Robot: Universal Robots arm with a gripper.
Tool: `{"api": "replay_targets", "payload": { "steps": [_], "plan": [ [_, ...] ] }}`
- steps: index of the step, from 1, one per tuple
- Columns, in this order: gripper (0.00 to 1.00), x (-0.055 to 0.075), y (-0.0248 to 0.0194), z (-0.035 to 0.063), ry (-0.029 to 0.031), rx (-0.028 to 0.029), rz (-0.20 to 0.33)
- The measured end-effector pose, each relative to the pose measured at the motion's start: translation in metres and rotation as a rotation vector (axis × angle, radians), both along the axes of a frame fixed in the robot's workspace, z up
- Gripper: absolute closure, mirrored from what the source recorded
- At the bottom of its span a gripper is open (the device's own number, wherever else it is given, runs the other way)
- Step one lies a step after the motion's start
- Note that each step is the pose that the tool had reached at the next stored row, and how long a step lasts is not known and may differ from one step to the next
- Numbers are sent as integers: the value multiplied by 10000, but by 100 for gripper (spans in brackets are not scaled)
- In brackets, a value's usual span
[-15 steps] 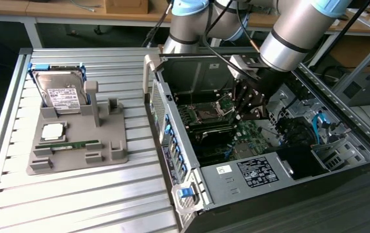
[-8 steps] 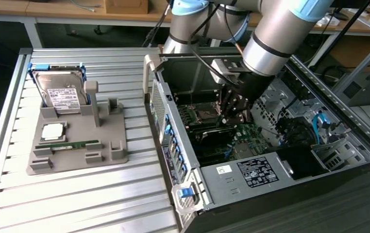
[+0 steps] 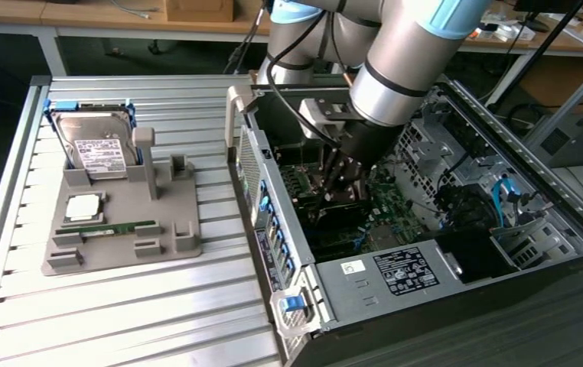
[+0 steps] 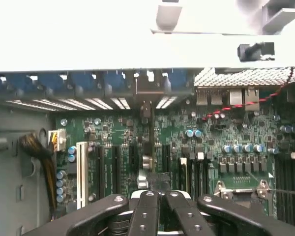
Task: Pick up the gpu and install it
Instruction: 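Press down on the gpu until it lock into place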
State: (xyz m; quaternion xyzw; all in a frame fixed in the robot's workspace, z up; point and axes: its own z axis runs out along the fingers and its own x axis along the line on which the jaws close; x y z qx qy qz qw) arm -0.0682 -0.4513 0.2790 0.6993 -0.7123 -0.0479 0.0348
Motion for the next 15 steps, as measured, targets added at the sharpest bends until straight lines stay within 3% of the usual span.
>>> {"api": "replay_targets", "payload": {
  "steps": [7,15],
  "plan": [
    [89,-49,-19,-39,1,-2,1],
    [89,-76,-109,-48,0,0,48]
  ]
}}
